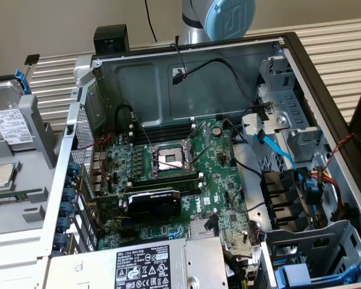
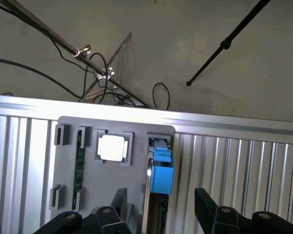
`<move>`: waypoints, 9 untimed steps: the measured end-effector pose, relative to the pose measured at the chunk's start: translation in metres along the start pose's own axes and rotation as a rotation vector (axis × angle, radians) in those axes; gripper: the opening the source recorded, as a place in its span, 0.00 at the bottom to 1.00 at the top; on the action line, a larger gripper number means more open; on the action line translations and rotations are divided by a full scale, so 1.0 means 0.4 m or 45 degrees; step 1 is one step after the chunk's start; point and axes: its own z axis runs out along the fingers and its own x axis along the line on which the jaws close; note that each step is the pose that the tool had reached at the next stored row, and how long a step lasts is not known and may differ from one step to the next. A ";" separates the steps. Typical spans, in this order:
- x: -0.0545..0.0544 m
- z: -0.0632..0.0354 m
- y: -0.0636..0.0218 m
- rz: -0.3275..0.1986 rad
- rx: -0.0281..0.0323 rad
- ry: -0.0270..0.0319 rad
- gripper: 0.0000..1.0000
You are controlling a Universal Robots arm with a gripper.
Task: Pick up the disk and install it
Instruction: 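Pick up the disk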
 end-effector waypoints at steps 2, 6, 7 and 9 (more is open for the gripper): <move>0.000 0.009 0.001 0.000 0.0005 0.0000 0.66; 0.003 0.027 0.001 0.001 0.0004 0.0001 0.66; 0.006 0.032 0.001 0.001 0.0005 0.0001 0.66; 0.012 0.041 0.002 0.001 0.0001 0.0000 0.66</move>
